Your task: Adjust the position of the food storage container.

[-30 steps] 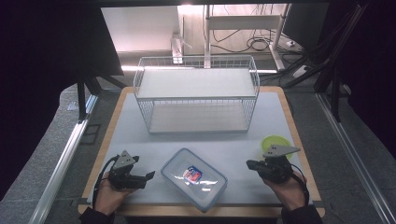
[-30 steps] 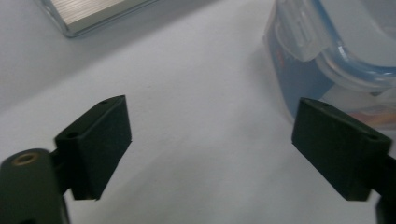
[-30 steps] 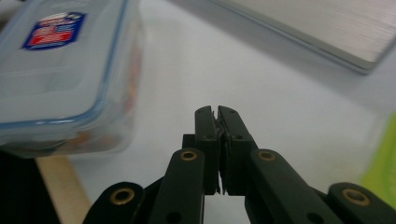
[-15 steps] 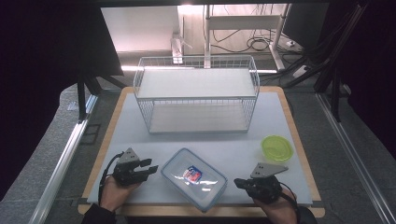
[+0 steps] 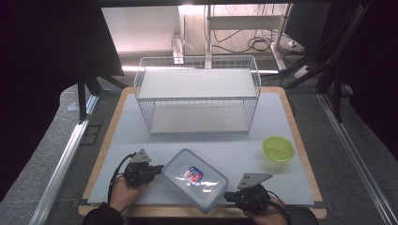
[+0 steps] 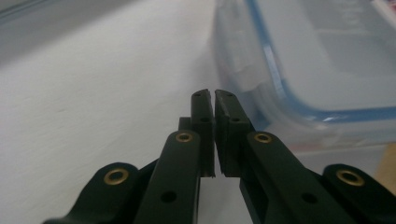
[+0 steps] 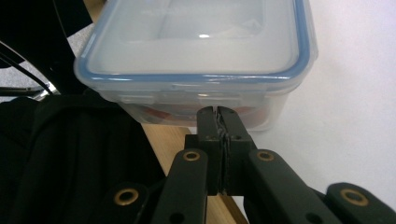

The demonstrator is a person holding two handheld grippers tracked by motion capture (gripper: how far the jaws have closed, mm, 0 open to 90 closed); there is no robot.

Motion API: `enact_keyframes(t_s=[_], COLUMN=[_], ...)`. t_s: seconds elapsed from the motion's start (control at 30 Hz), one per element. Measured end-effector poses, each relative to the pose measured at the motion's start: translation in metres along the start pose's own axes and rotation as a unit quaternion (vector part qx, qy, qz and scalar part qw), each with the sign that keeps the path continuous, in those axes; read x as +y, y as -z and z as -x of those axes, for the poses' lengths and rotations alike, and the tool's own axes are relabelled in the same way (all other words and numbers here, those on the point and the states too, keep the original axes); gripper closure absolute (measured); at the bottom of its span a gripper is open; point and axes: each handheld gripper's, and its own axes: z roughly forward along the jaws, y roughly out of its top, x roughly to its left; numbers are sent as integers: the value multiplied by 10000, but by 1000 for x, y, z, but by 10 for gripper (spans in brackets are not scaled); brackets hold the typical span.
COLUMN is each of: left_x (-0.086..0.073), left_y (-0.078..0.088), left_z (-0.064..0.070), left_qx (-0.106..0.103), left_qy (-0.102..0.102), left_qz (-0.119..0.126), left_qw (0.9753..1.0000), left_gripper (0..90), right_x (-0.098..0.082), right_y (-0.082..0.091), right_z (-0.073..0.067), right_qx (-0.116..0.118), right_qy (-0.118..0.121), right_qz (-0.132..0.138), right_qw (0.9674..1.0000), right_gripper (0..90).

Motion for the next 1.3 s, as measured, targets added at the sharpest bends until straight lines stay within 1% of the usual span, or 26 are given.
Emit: enact_keyframes(t_s=[0.03, 0.07, 0.13, 0.27, 0.33, 0.43, 0.47, 0.53, 0.57, 0.67, 0.87, 0.9, 1.0, 1.13, 1.3], left_x=[1, 2, 1, 2, 2, 3, 3, 3, 3, 4, 3, 3, 3, 3, 2], left_y=[-1, -2, -2, -2, -3, -3, -4, -4, -4, -5, -6, -6, -5, -4, -3], left_z=[2, 3, 2, 5, 7, 11, 12, 12, 13, 16, 18, 18, 19, 21, 20], left_qx=[105, 131, 79, 93, 31, 69, 51, 12, 7, 26, -14, -2, 24, 80, 67], left_qy=[-36, -52, 0, -27, -52, -107, -113, -101, -115, -166, -225, -250, -254, -333, -329], left_qz=[-28, -44, -41, -85, -109, -138, -145, -143, -156, -166, -177, -181, -185, -177, -150], left_qw=[9999, 9999, 10000, 9999, 9999, 9998, 9998, 9998, 9998, 9997, 9996, 9995, 9995, 9993, 9993], left_gripper=[899, 899, 899, 900, 900, 900, 899, 899, 899, 900, 899, 899, 899, 898, 889], right_x=[1, 1, 2, 6, 8, 8, 9, 11, 11, 15, 26, 29, 32, 40, 41], right_y=[-2, -2, -1, -1, 0, 0, 0, 0, 0, -2, -6, -8, -10, -18, -23], right_z=[2, 2, 6, 15, 20, 29, 32, 41, 41, 51, 68, 73, 77, 86, 89], right_qx=[-24, -24, -170, -356, -461, -507, -508, -609, -609, -715, -807, -828, -825, -895, -937], right_qy=[-12, -12, -22, -97, -122, -222, -261, -265, -265, -271, -341, -341, -356, -288, -244], right_qz=[-39, -39, 4, 21, 20, 74, 92, 106, 106, 89, 187, 201, 197, 146, 61], right_qw=[10000, 10000, 9999, 9993, 9989, 9984, 9983, 9977, 9977, 9970, 9960, 9958, 9958, 9955, 9953], right_gripper=[897, 897, 897, 898, 899, 899, 899, 899, 899, 900, 900, 900, 900, 900, 898])
